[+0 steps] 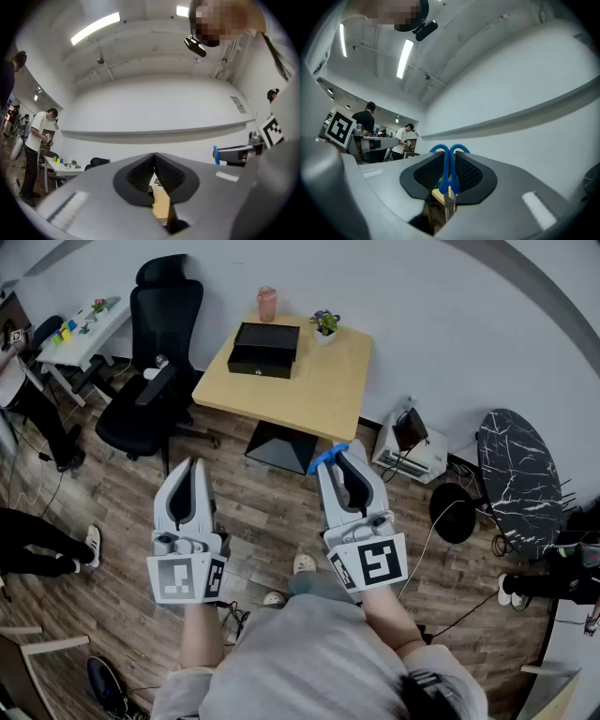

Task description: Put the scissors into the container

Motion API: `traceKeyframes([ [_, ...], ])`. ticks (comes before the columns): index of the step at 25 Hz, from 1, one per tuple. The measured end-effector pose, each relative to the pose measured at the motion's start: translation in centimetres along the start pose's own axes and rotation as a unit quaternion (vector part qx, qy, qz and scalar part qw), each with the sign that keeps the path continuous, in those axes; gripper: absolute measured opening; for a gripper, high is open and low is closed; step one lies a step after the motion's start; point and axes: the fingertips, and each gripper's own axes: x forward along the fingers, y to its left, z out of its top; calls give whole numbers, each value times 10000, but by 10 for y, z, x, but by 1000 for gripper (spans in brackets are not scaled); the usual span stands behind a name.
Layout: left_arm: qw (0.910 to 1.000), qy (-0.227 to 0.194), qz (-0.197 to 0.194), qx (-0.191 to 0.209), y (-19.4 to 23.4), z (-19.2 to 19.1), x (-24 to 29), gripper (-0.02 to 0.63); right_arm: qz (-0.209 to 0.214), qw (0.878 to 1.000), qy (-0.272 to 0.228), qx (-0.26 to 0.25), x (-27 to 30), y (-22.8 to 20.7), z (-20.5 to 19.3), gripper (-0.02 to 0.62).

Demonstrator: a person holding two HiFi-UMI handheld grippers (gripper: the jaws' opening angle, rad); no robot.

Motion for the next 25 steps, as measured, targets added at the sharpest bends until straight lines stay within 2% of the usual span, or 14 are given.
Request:
traceKeyframes([
  [5, 9997, -73, 230, 22, 6, -6, -2, 58, 33, 10000, -77, 7, 5, -7, 4, 74],
  [8, 9996, -127, 205, 155, 3, 2, 10, 58, 80, 9999, -119, 7, 12, -13, 4, 74],
  [14, 9993, -209, 259, 179, 5, 2, 22, 58, 116, 9997, -224, 17, 25, -22, 5, 74],
  [25, 9985, -287, 324, 320, -8, -2, 80, 58, 271, 9988, -368, 171, 62, -72, 1, 74],
])
